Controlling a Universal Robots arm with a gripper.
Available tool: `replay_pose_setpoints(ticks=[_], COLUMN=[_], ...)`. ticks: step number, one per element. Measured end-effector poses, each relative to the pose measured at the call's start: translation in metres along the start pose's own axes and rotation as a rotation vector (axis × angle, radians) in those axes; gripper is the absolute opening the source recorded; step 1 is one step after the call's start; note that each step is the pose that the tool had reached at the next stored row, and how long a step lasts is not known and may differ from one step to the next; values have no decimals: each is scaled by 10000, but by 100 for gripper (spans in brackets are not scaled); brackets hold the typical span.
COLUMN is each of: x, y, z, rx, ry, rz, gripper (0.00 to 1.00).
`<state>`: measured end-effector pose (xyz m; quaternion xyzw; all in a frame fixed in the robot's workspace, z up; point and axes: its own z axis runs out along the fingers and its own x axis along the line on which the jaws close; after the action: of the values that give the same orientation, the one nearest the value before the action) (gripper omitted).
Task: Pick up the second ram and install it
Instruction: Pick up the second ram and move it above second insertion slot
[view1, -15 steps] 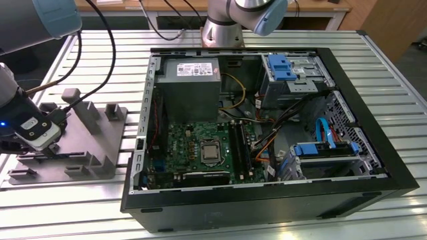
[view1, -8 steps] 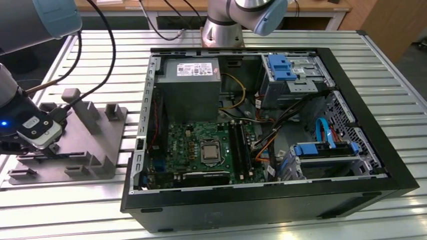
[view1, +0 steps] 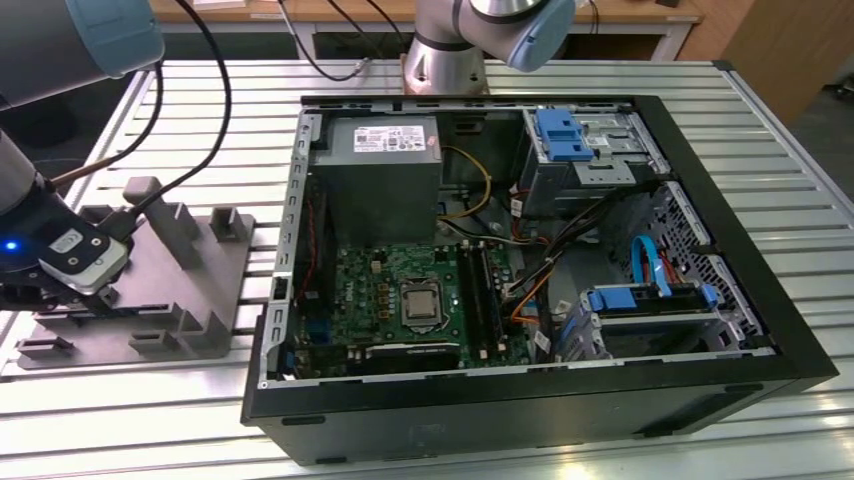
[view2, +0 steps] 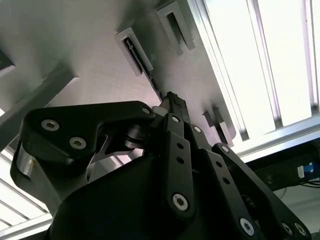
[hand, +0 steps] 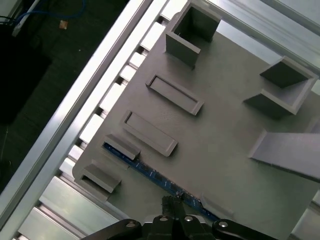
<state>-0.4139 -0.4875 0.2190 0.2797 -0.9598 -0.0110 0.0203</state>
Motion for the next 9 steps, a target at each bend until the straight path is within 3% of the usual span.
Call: replay_pose_setpoints(ticks=[9], x=[0], y=[0], z=[0], rx=[18], ry=[19], rz=[-555], gripper=[10])
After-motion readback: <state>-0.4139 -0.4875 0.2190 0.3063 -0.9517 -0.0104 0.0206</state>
